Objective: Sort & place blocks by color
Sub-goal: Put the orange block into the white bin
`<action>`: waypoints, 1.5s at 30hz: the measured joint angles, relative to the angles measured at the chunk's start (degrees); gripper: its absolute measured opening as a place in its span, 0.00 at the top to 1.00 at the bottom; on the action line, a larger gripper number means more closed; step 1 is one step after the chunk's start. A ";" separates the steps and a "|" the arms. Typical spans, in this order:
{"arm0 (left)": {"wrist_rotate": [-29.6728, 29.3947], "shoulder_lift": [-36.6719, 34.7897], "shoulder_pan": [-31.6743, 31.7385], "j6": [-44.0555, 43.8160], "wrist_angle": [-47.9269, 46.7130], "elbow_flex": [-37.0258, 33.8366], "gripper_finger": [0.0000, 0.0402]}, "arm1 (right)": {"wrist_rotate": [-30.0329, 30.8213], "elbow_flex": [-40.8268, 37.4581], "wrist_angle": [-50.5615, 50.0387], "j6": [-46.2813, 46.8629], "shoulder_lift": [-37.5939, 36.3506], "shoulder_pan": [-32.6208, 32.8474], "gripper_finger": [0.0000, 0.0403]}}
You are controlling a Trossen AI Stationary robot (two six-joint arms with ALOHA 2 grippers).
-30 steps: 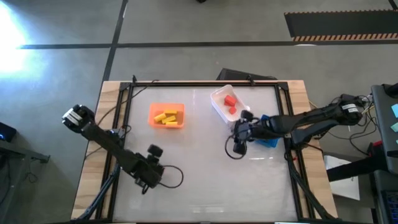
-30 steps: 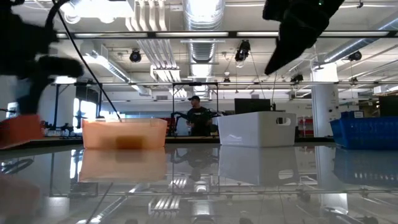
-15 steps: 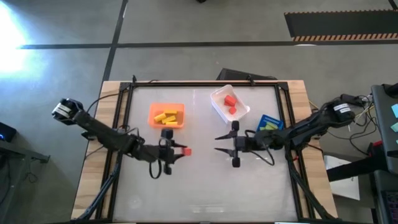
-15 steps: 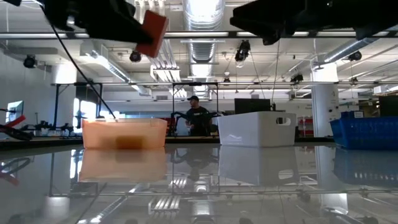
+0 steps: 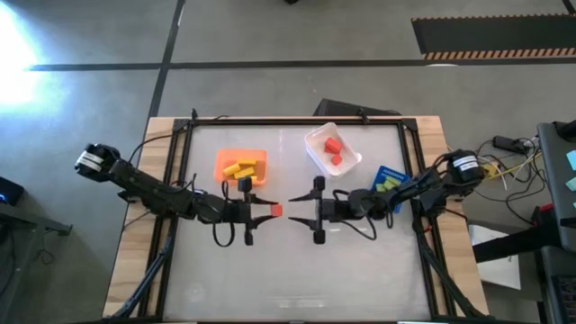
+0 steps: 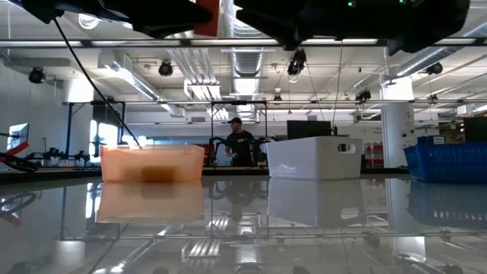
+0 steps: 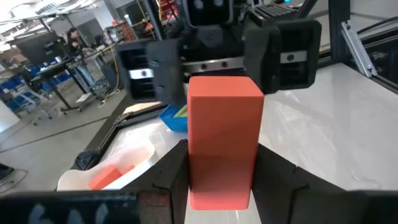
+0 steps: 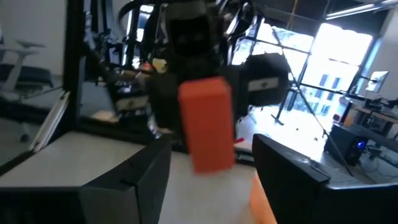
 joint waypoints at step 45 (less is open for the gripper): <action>-11.80 0.02 2.10 -0.08 0.88 -2.63 0.27 | 12.15 20.69 -58.53 2.47 -4.60 -7.23 0.71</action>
